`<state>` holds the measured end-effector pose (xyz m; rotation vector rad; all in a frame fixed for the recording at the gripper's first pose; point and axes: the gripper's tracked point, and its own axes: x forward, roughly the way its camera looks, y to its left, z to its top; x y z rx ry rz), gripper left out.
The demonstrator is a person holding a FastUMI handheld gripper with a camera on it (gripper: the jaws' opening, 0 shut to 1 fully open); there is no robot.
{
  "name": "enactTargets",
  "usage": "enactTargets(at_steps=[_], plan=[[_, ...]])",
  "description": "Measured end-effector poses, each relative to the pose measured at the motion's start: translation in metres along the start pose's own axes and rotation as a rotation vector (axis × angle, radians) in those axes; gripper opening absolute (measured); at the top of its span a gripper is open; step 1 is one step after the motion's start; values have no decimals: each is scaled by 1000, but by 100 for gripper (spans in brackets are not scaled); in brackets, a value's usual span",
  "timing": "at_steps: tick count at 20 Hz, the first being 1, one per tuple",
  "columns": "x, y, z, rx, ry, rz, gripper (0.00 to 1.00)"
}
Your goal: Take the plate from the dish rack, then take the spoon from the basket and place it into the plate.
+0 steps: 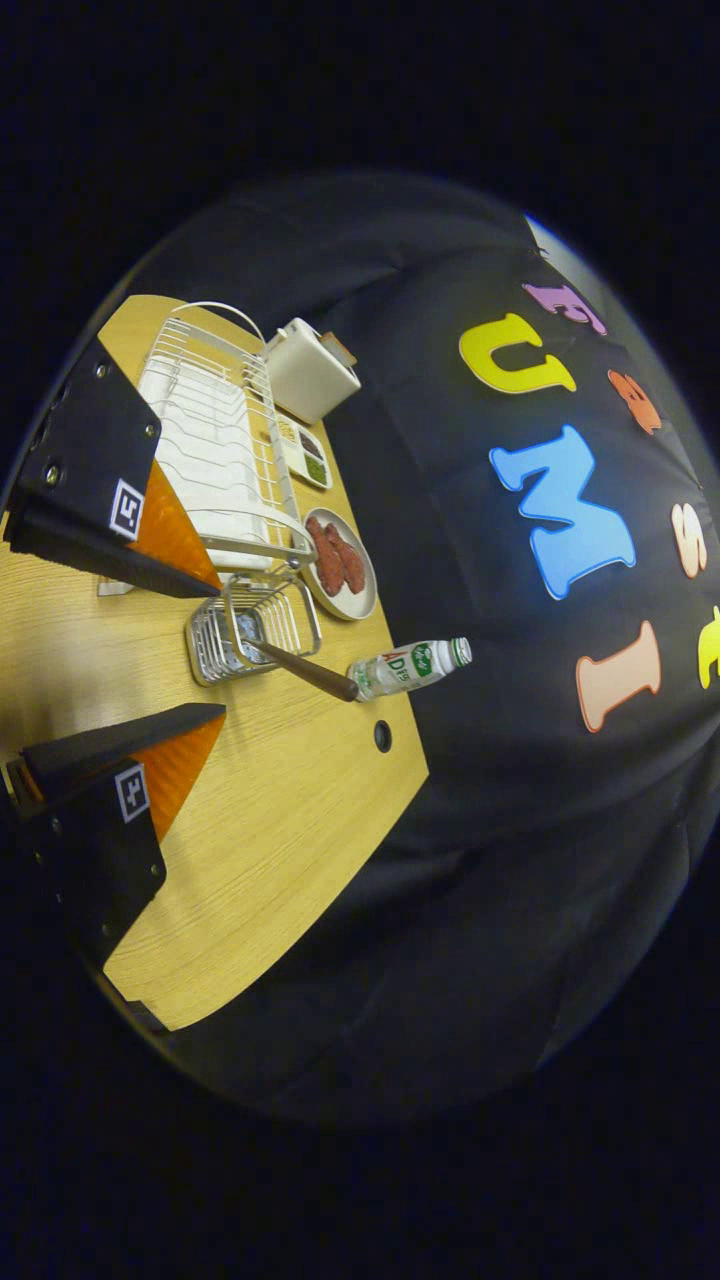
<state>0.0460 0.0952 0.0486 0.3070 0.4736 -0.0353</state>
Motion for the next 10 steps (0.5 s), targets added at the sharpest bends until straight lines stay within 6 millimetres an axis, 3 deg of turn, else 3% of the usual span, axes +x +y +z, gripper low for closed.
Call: enactTargets(at_steps=[5,6,7,10], plan=[[41,-15,19,94,-28,-39,67],[48,-15,20,113,-25,-28,65],[55,-16,21,124,-21,-31,56],[74,-19,24,156,-19,-24,54]])
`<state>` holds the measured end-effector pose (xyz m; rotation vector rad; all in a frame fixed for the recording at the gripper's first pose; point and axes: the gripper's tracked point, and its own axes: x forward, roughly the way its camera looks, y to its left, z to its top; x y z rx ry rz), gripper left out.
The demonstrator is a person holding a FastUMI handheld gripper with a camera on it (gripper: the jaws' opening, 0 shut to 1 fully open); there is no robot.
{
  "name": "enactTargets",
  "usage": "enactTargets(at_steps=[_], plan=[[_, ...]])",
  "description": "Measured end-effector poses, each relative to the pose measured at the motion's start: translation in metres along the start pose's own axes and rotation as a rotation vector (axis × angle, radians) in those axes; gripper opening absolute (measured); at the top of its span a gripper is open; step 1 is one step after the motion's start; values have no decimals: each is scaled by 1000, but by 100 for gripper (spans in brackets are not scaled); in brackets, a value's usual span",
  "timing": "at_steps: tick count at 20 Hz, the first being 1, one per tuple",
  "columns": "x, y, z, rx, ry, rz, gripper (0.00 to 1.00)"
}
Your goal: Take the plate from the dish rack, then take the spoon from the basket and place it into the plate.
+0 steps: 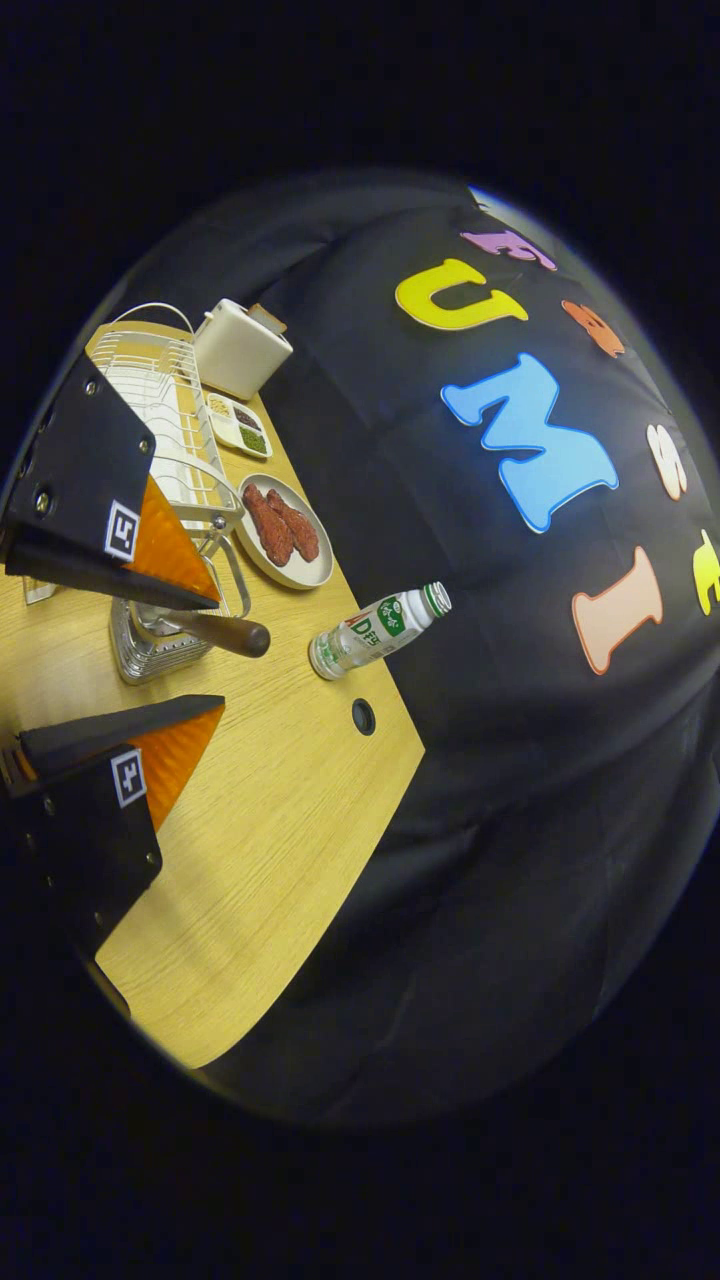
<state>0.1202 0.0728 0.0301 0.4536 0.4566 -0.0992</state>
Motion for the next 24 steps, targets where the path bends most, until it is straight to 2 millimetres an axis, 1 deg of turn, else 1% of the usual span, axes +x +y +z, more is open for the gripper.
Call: enactTargets(at_steps=[1,3,4,5,7,9,10,12,16,18,20,22,24], plan=[[6,3,0,13,4,22,53],[11,13,1,28,11,44,35],[15,14,2,17,4,40,21],[19,14,4,-2,0,34,17],[20,17,7,-25,-4,39,17],[19,19,17,-37,-44,23,5],[19,19,19,-78,-58,21,4],[17,27,27,-144,-83,33,4],[2,43,54,-178,-139,61,4],[-9,54,68,-192,-167,83,4],[-25,66,83,-201,-198,109,4],[-43,79,98,-210,-234,139,4],[-62,94,107,-221,-257,174,4]])
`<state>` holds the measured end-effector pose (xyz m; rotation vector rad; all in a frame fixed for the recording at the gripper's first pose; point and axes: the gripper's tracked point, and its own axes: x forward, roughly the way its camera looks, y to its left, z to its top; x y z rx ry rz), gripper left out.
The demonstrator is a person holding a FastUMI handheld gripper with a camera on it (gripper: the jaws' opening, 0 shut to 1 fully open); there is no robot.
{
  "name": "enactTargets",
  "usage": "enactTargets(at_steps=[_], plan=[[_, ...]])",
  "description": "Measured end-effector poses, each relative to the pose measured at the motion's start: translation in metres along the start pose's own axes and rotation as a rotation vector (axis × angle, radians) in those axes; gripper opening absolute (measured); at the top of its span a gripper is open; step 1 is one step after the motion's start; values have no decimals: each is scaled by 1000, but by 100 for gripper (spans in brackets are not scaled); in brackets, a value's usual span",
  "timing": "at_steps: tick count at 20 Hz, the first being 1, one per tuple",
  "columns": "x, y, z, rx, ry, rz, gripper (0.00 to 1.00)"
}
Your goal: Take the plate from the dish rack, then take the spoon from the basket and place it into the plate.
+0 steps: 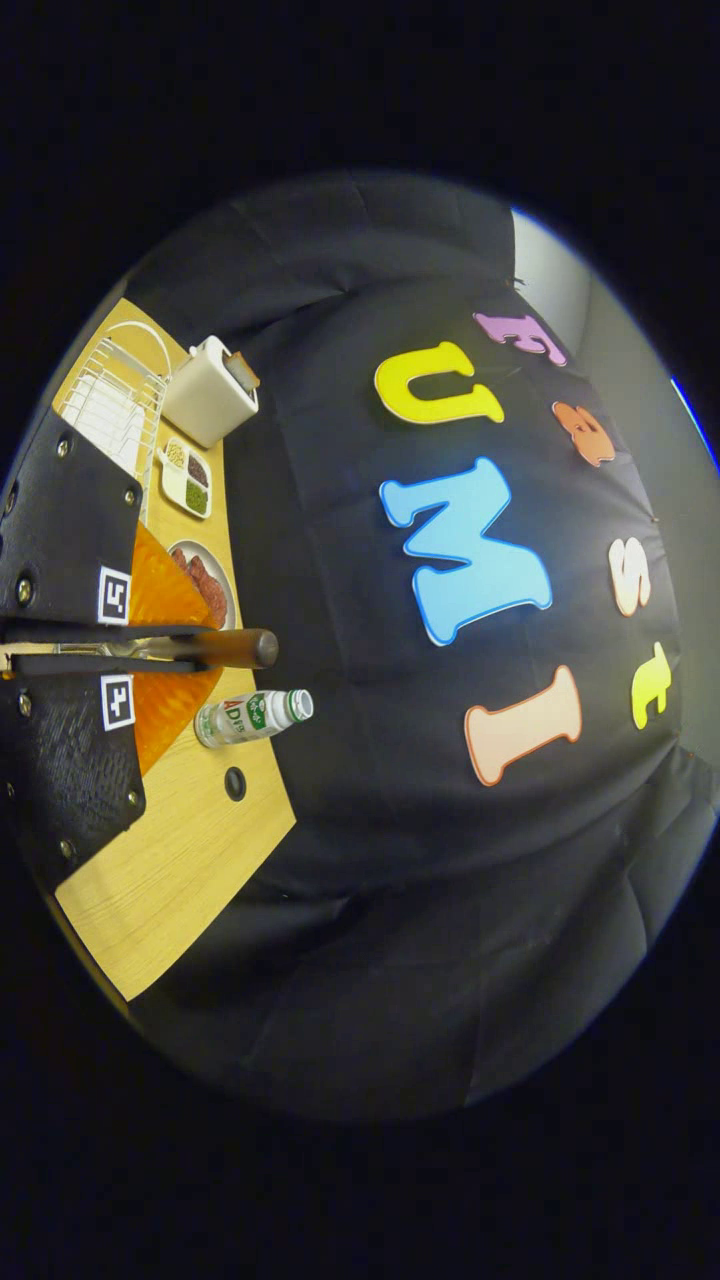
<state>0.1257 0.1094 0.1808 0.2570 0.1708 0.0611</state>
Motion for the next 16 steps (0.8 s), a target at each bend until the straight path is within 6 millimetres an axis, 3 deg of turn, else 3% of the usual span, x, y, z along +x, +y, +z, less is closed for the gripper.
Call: enactTargets(at_steps=[3,7,11,16], plan=[[-25,34,14,-14,-27,72,4],[-60,95,9,-67,-26,194,4],[-91,150,-18,-138,6,309,4],[-121,203,-73,-179,99,421,4]])
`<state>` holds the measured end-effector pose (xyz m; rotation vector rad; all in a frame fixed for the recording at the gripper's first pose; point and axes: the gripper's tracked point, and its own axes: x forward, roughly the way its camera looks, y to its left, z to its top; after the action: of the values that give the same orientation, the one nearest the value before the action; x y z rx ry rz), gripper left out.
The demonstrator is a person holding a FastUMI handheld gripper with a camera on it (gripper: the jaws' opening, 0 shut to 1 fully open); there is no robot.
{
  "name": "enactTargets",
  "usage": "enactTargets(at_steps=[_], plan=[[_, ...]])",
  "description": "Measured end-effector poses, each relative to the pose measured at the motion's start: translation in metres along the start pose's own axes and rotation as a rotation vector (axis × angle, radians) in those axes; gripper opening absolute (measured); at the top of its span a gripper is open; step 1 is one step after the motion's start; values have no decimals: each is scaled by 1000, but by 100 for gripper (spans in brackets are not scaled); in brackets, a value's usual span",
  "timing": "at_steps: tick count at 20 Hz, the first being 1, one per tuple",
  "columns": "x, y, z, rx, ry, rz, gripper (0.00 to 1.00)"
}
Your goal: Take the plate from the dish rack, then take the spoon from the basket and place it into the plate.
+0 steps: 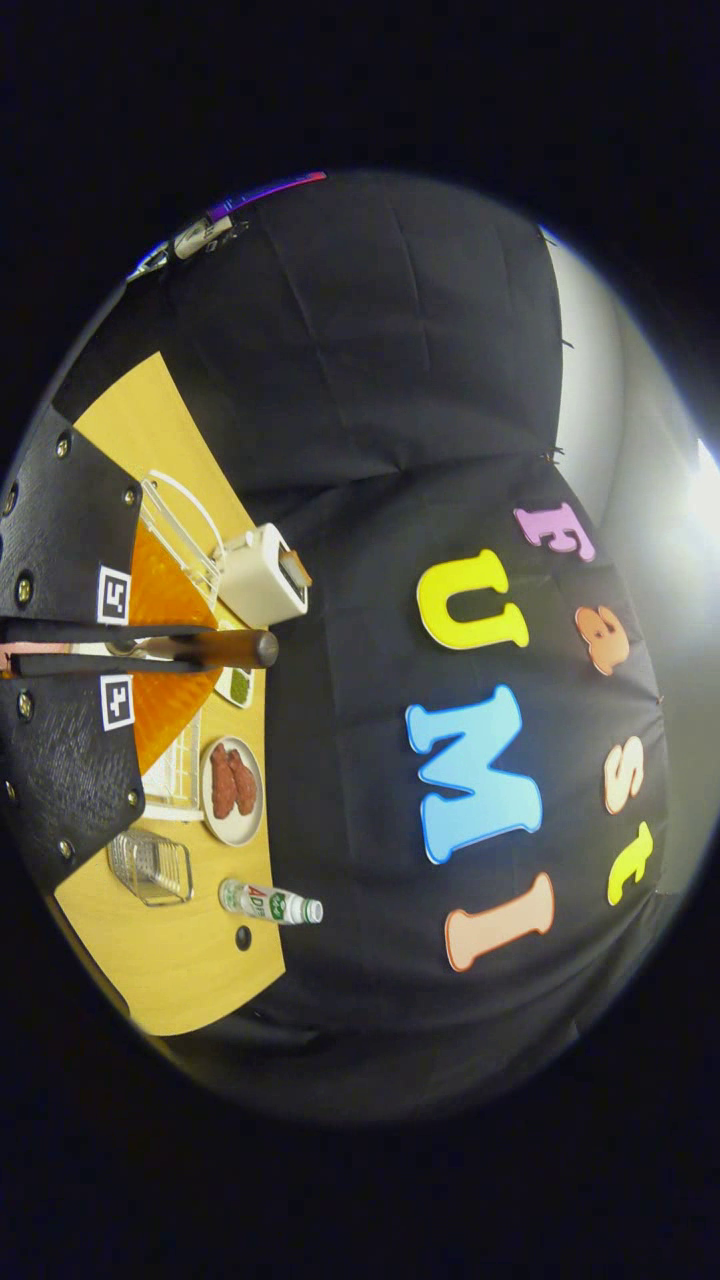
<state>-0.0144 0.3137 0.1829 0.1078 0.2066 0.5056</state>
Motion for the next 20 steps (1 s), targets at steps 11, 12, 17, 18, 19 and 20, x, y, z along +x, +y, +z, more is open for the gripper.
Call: enactTargets(at_steps=[11,12,17,18,19,20], plan=[[-3,87,-135,-131,219,121,4],[-2,91,-144,-141,232,124,4],[-6,108,-169,-148,265,131,4],[-6,110,-172,-145,265,128,4],[-6,111,-175,-148,265,127,4],[-8,112,-177,-156,262,126,4]])
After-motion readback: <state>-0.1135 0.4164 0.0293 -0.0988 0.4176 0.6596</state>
